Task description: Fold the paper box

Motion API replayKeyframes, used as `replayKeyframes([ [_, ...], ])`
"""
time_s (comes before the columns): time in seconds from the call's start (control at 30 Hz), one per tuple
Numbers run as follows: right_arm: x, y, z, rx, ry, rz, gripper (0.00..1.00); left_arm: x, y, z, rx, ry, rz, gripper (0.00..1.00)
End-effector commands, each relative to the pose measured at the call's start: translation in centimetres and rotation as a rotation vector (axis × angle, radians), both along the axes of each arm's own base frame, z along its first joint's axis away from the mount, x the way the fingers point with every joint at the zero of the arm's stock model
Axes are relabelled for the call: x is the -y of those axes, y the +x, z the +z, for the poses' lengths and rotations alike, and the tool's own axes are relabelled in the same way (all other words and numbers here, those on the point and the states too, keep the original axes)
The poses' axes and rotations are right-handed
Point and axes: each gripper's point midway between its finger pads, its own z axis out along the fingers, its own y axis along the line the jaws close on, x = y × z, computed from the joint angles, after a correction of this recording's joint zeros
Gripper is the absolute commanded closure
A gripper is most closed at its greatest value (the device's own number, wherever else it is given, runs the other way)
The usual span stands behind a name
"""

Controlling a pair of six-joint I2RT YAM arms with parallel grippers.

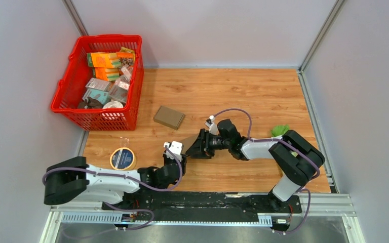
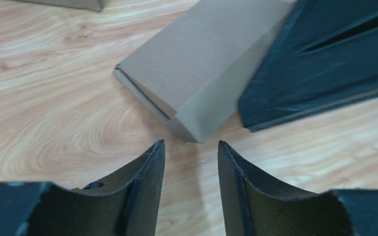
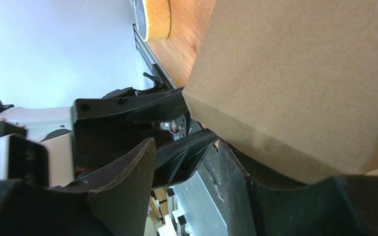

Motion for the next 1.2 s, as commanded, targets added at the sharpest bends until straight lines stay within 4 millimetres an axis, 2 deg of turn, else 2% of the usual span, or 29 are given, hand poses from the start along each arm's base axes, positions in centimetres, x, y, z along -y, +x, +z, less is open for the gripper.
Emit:
replayKeyframes([
  [0.0,-0.5,0.7,-0.1,0.010,0.001,0.001,0.47,1.9,-2.8,2.2,-0.075,-0.095,-0.197,0.46],
  [0.07,-0.5,0.9,-0.4,0.012,-0.014,0.003,0.46,1.2,-4.3,1.8,-0.124,-0.074,-0.266,0.45],
  [0.1,-0.5,1.1,-0.5,0.004,-0.024,0.001,0.46,1.5,-5.3,3.2,-0.141,-0.136,-0.321,0.43],
  [0.13,-0.5,1.1,-0.6,0.001,-0.028,0.003,0.45,0.2,-6.1,2.5,-0.184,-0.086,-0.336,0.43],
  [0.17,-0.5,1.1,-0.6,-0.001,-0.028,0.006,0.45,0.0,-6.7,3.0,-0.200,-0.098,-0.359,0.46],
  [0.2,-0.4,1.1,-0.8,-0.003,-0.035,0.009,0.43,-0.1,-7.2,4.5,-0.197,-0.149,-0.383,0.52],
  [0.23,-0.3,0.9,-0.9,-0.005,-0.037,0.015,0.43,-1.0,-7.4,5.2,-0.217,-0.130,-0.365,0.55],
  [0.27,-0.2,0.8,-0.5,0.009,-0.029,0.021,0.43,-1.3,-7.0,6.3,-0.211,-0.155,-0.339,0.56],
  [0.33,0.4,0.4,-1.2,0.019,-0.056,0.022,0.41,-1.5,-6.1,9.1,-0.197,-0.212,-0.301,0.62],
  [0.37,0.6,0.2,-1.2,0.027,-0.064,0.025,0.41,-1.4,-5.5,9.7,-0.198,-0.230,-0.284,0.64],
  [0.4,0.9,0.0,-1.5,0.029,-0.083,0.026,0.41,-1.7,-3.9,9.6,-0.228,-0.236,-0.225,0.69],
  [0.43,1.1,-0.1,-1.8,0.042,-0.093,0.035,0.41,-1.2,-2.9,10.9,-0.216,-0.281,-0.209,0.73],
  [0.47,1.2,-0.2,-1.9,0.046,-0.097,0.037,0.40,-1.0,-1.9,11.1,-0.224,-0.297,-0.183,0.79],
  [0.5,1.2,-0.2,-2.1,0.044,-0.099,0.040,0.41,-1.0,-0.4,10.3,-0.254,-0.292,-0.140,0.81],
  [0.53,1.2,-0.2,-2.2,0.048,-0.098,0.046,0.41,0.1,0.7,11.5,-0.224,-0.340,-0.151,0.82],
  [0.57,1.2,-0.4,-2.2,0.048,-0.095,0.055,0.42,0.7,1.7,10.4,-0.248,-0.312,-0.145,0.84],
  [0.6,1.2,-0.4,-2.2,0.049,-0.095,0.057,0.42,1.4,2.0,10.2,-0.259,-0.313,-0.165,0.84],
  [0.63,1.3,-0.4,-1.8,0.057,-0.089,0.053,0.42,2.3,2.9,10.9,-0.241,-0.328,-0.174,0.84],
  [0.67,1.6,-0.7,-2.0,0.058,-0.099,0.058,0.42,2.9,3.2,10.4,-0.258,-0.319,-0.182,0.85],
  [0.7,1.8,-0.9,-1.8,0.065,-0.102,0.066,0.42,4.1,3.0,8.9,-0.320,-0.300,-0.217,0.86],
  [0.77,2.3,-1.2,-0.7,0.120,-0.097,0.082,0.41,5.9,3.3,9.4,-0.317,-0.340,-0.265,0.87],
  [0.87,4.4,-2.4,-0.2,0.161,-0.159,0.112,0.40,6.1,3.6,7.1,-0.354,-0.325,-0.239,0.87],
  [0.9,5.0,-2.1,0.3,0.183,-0.169,0.104,0.40,6.0,3.6,6.7,-0.360,-0.322,-0.231,0.87],
  [0.93,5.5,-1.8,1.5,0.225,-0.159,0.093,0.40,6.0,3.6,6.2,-0.364,-0.320,-0.229,0.87],
  [0.97,6.6,-1.3,1.7,0.206,-0.171,0.072,0.41,5.8,3.6,5.5,-0.376,-0.306,-0.221,0.87],
  [1.03,7.2,0.1,3.7,0.267,-0.143,0.053,0.42,5.4,3.6,4.4,-0.388,-0.284,-0.199,0.87],
  [1.07,7.7,1.1,4.1,0.266,-0.155,0.030,0.43,5.4,3.6,3.7,-0.399,-0.274,-0.193,0.87],
  [1.13,7.4,3.1,4.7,0.292,-0.171,0.013,0.49,5.4,3.5,3.0,-0.409,-0.277,-0.192,0.87],
  [1.17,7.0,3.8,4.8,0.297,-0.167,0.016,0.56,5.4,3.4,2.4,-0.422,-0.271,-0.187,0.87],
])
